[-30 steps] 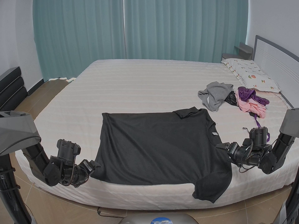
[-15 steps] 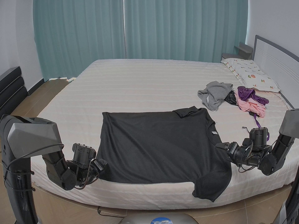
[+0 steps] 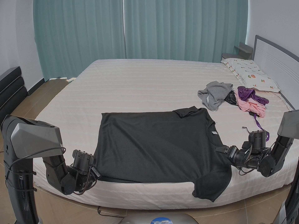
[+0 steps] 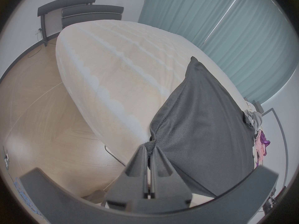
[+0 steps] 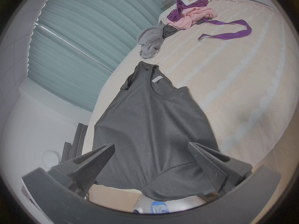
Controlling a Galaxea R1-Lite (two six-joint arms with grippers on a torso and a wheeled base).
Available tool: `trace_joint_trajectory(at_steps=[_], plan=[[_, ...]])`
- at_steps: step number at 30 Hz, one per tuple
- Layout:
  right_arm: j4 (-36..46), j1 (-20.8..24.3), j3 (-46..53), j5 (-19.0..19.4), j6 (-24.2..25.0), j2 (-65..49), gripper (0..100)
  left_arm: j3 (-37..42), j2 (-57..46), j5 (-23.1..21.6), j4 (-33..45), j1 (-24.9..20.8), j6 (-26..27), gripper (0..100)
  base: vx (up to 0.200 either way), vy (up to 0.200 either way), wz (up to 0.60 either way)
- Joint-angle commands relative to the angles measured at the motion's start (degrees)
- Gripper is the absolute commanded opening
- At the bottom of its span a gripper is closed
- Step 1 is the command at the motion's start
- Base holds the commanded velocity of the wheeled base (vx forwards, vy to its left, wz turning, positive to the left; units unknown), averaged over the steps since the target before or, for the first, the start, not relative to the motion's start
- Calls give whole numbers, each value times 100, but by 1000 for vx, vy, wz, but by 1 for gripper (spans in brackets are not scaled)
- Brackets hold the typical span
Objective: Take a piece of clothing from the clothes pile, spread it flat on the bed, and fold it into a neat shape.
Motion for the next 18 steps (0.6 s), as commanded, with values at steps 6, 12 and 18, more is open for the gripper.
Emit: trace_joint_trajectory(at_steps=[6,12,18], plan=[[35,-206,133,-80,-549,309,100,450,-214,16,-7,86,-38,0,0,0,0],[53,-364,89,-168,-628,476,100,450,-161,-1,-7,94,-47,0,0,0,0],[71,-408,133,-168,-777,555,100,450,-170,-45,-7,94,-56,0,0,0,0]])
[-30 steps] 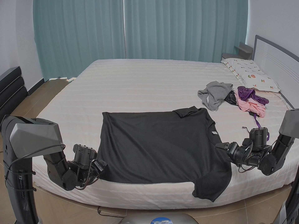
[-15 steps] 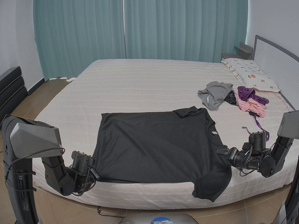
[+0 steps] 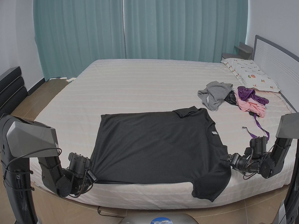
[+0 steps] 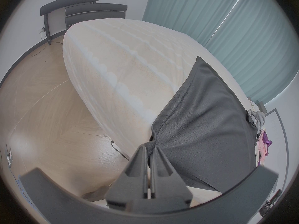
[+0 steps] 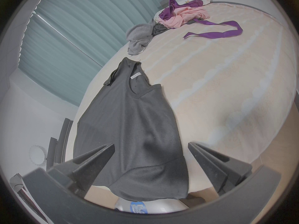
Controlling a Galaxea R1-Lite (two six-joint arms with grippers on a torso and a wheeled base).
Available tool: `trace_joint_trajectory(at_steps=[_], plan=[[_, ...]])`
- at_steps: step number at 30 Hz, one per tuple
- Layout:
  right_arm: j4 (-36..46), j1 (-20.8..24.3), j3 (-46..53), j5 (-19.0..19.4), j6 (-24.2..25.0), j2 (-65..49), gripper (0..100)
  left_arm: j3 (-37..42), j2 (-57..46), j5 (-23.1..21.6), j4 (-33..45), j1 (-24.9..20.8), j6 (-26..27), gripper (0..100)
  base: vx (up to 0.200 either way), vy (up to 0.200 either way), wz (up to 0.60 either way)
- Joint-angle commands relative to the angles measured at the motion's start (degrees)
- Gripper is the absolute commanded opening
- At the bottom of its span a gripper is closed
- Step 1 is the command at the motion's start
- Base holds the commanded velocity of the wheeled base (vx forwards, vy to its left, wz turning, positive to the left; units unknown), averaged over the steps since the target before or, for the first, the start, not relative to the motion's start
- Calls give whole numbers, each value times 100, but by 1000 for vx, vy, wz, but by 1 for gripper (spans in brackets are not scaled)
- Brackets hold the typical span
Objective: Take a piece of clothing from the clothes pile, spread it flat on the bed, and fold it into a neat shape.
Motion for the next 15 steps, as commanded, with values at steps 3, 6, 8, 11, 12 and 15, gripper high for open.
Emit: trace_joint_trajectory(at_steps=[3,6,8,11,12,15], plan=[[2,-28,75,10,-150,149,100,3,4,-14,-5,-1,-7,0,0,0,0],[-77,-46,13,10,-230,298,100,3,-4,-22,-5,-1,-7,0,0,0,0],[-68,-98,-110,19,-230,351,100,-5,-13,-22,-5,-1,-7,0,0,0,0],[-33,-107,-294,28,-177,421,100,-14,-13,-22,-5,-1,-7,0,0,0,0],[-50,-116,-347,28,-159,456,100,-14,-13,-22,-5,-1,-7,0,0,0,0],[-68,-125,-426,28,-142,562,0,-32,-13,-31,-5,-1,-7,0,0,0,0]])
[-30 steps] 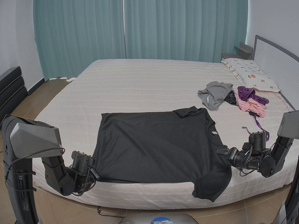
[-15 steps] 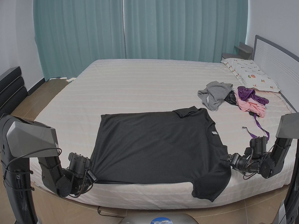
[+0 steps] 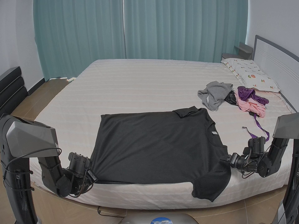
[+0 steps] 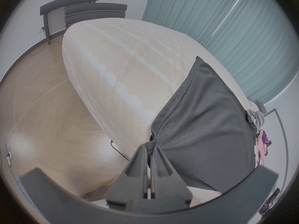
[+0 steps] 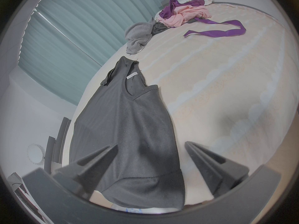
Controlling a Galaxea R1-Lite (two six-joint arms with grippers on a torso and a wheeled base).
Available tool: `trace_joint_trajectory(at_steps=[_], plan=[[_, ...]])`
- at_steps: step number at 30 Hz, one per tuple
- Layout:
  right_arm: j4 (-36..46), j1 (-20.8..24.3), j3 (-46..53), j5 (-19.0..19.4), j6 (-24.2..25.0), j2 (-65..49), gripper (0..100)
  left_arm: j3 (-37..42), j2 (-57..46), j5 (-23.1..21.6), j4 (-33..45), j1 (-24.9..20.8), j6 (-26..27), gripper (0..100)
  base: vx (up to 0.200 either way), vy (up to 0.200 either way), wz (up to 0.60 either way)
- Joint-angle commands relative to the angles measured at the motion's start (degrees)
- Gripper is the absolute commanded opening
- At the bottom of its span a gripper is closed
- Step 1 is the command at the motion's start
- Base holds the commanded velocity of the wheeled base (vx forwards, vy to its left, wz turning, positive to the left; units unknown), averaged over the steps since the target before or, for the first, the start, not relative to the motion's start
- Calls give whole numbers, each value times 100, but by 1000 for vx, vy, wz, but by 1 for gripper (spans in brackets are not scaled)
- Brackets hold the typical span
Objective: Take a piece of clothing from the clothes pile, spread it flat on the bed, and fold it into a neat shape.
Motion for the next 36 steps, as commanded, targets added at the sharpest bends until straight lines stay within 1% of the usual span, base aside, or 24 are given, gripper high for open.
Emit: trace_joint_trajectory(at_steps=[1,7,12,17,24,25,31,33,36], plan=[[-19,-14,-158,-6,27,205,0,-23,-2,-3,-5,3,-2,0,0,0,0],[33,-14,-325,-23,80,187,0,-76,-46,-3,-5,3,7,0,0,0,0],[280,-119,-887,-331,71,47,0,-94,-20,-3,-5,3,7,0,0,0,0],[772,-163,-1397,-331,62,64,0,-120,-20,-12,-5,-6,-2,0,0,0,0],[816,-110,-1634,-278,36,267,0,-138,-20,-12,-5,-15,-2,0,0,0,0],[816,-110,-1643,-269,27,284,100,-138,-20,-12,-5,-15,-2,0,0,0,0],[763,-163,-1529,-41,18,284,100,-138,-11,-21,-5,-32,-2,0,0,0,0],[737,-233,-1335,117,0,82,100,-138,-20,-21,-5,-32,-2,0,0,0,0],[719,-356,-922,451,-254,-243,100,-129,-29,-21,-5,-23,-2,0,0,0,0]])
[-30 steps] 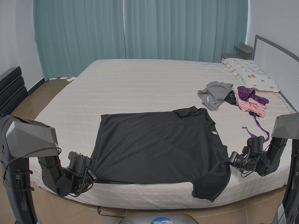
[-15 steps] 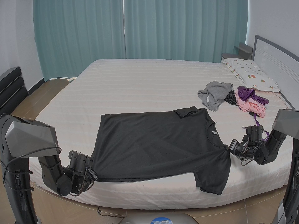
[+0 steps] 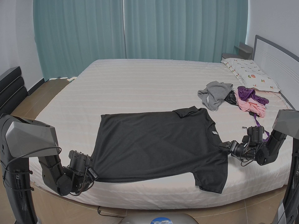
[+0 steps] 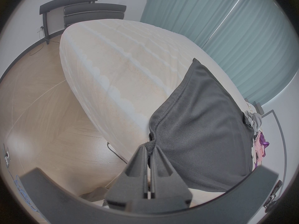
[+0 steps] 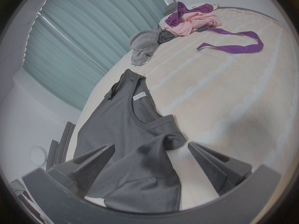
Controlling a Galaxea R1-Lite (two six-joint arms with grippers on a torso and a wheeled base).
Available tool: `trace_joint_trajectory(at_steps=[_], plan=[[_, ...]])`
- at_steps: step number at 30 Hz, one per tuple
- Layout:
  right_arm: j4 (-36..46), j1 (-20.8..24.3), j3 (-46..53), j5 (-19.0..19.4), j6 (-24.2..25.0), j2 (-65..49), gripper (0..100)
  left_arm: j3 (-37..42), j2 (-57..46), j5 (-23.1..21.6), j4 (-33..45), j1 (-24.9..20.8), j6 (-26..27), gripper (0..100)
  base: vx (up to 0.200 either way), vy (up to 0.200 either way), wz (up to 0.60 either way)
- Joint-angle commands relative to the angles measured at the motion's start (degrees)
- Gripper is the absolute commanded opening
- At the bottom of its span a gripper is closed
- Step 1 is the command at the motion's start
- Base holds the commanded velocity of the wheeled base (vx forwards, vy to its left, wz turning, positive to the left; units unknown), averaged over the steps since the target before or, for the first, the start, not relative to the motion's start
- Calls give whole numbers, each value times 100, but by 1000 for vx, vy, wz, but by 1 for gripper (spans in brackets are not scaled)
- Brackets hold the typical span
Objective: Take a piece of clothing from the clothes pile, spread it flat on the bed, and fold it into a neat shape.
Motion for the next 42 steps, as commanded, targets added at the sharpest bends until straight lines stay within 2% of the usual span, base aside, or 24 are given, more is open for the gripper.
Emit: trace_joint_trajectory(at_steps=[1,6,9,14,25,30,36,37,42], plan=[[-27,-169,595,404,-316,-492,100,7,2,1,-2,5,-2,0,0,0,0],[-440,-257,1518,1010,-1028,-624,100,7,-7,1,-11,5,-2,0,0,0,0],[-792,-213,1914,1098,-1222,-545,100,33,-25,1,-2,5,-2,0,0,0,0],[-1161,-29,2204,1098,-1230,-298,100,33,-33,10,-11,13,-2,0,0,0,0],[-1222,129,2142,1168,-1142,-52,100,15,-16,10,-2,5,-2,0,0,0,0],[-1600,252,2133,1177,-1046,115,100,15,-7,1,-11,5,-2,0,0,0,0],[-2374,279,2160,1098,-650,370,100,15,-7,10,-11,5,-2,0,0,0,0],[-2506,288,2221,1010,-659,484,0,7,2,1,-2,5,7,0,0,0,0],[-2532,279,2441,843,-729,264,0,7,-7,1,-2,5,7,0,0,0,0]])
